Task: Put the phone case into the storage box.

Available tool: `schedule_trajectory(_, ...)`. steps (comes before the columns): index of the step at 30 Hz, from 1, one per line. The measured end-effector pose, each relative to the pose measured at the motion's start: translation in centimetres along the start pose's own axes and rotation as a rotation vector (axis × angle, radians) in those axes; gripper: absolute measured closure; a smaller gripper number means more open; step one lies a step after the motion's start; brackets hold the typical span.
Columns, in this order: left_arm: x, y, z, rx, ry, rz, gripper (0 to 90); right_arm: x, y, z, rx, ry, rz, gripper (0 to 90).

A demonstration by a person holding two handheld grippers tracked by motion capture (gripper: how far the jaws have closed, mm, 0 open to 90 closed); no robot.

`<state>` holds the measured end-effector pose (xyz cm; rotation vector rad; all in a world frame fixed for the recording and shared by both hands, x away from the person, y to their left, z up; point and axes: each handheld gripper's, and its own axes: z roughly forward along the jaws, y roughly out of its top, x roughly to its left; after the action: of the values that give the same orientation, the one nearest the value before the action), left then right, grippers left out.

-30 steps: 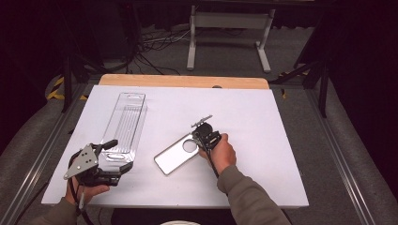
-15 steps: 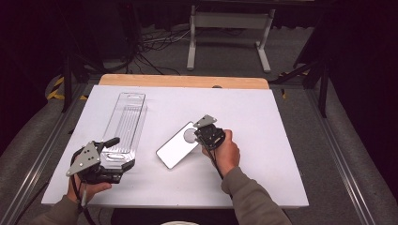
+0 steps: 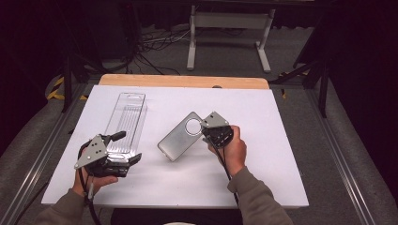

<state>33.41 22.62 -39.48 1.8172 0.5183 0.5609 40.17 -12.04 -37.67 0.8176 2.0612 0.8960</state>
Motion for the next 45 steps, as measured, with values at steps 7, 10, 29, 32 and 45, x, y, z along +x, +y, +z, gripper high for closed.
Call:
schedule_trajectory(7, -0.1, 1.0, 1.3, -0.003, -0.016, 0.011, 11.8, -0.4, 0.3, -1.5, -0.071, -0.024, -0.044, 89.8)
schedule_trajectory(10, -0.3, 1.3, 1.8, 0.009, -0.028, 0.018, 12.0, -0.5, 0.2, -1.8, -0.089, -0.024, -0.047, 89.9)
schedule_trajectory(29, -0.1, 2.5, 3.7, 0.014, -0.072, 0.052, 11.8, -0.8, 0.3, -2.9, -0.165, -0.033, -0.130, 89.8)
schedule_trajectory(32, -0.3, 2.9, 4.0, 0.014, -0.074, 0.056, 11.8, -0.7, 0.4, -3.1, -0.177, -0.037, -0.141, 89.8)
schedule_trajectory(45, -0.3, 4.1, 5.3, 0.014, -0.064, 0.053, 12.6, 0.2, 0.6, -3.8, -0.229, -0.043, -0.197, 89.7)
